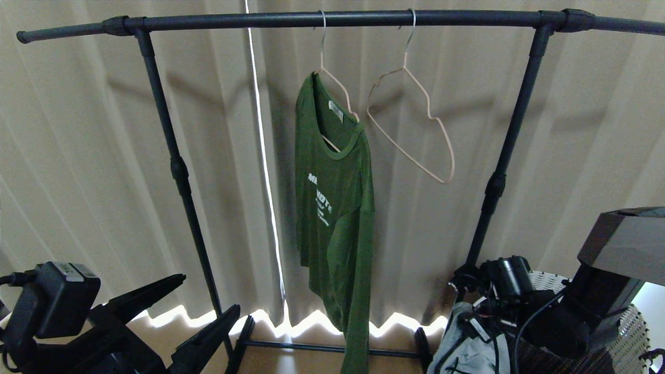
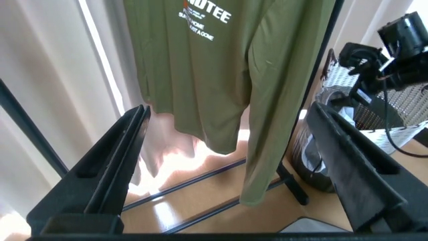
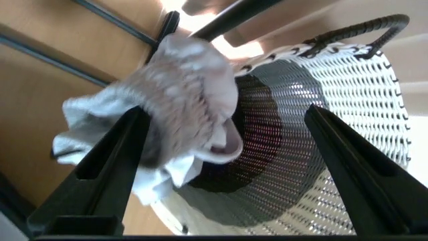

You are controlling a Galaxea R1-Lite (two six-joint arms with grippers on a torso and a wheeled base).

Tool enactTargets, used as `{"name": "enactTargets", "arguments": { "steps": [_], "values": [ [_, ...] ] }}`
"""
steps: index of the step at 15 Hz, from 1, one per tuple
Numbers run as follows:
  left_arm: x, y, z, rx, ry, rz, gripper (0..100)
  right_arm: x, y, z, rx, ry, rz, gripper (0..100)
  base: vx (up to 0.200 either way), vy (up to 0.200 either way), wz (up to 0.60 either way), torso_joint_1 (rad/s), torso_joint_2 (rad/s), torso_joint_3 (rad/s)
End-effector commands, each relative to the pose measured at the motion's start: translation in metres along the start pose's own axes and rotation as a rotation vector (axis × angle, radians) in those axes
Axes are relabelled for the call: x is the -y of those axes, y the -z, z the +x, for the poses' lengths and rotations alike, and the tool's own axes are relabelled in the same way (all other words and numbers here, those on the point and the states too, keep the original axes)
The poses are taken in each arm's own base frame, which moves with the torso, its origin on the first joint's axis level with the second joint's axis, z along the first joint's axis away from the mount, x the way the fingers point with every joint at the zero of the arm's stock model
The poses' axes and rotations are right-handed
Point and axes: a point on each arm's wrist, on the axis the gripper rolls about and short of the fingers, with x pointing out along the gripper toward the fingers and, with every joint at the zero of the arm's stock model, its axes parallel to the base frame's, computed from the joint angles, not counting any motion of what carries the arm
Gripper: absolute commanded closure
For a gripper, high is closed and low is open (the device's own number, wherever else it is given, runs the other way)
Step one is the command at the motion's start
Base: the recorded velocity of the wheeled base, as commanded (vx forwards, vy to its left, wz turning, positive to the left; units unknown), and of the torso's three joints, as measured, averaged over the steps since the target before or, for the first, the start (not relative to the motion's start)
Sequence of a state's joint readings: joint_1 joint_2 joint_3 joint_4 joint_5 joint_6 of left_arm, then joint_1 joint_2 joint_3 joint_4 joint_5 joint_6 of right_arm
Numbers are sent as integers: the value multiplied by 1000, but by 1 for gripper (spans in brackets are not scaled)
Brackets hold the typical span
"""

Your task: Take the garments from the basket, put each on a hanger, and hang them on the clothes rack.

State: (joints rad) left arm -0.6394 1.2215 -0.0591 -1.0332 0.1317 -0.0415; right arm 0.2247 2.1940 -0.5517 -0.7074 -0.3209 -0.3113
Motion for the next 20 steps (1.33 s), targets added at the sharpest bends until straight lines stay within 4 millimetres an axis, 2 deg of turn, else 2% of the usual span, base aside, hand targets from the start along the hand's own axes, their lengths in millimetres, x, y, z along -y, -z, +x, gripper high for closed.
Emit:
{"name": "enactTargets", "arguments": {
  "steps": [1,4,7,11,12,13,14,17,20],
  "values": [
    [0,-1,-1,8,0,-1,0,-1,0,3,-6,-1,0,100,0,0,0,0,0,0],
    [0,-1,-1,8,-3,2,0,3,-2,-4,36,12,19,100,0,0,0,0,0,0],
    [-1,-3,-4,28,-5,-1,0,9,0,-25,132,40,51,100,0,0,0,0,0,0],
    [-10,-2,-2,18,-76,4,0,38,-9,-100,404,117,139,100,0,0,0,0,0,0],
    [-12,-2,-2,15,-86,15,0,44,-12,-114,453,133,156,100,0,0,0,0,0,0],
    [-13,0,-3,6,-94,37,0,52,-16,-134,531,155,180,100,-200,0,0,2,2,2],
    [-13,2,-4,0,-94,53,0,56,-17,-146,577,161,191,100,-200,0,0,-7,-2,2],
    [-13,3,-5,-5,-94,61,0,60,-16,-162,642,162,203,100,-200,0,0,-7,4,2],
    [-13,4,-7,-4,-94,61,0,59,-18,-163,667,124,190,100,-200,0,0,-4,2,1]
  ]
}}
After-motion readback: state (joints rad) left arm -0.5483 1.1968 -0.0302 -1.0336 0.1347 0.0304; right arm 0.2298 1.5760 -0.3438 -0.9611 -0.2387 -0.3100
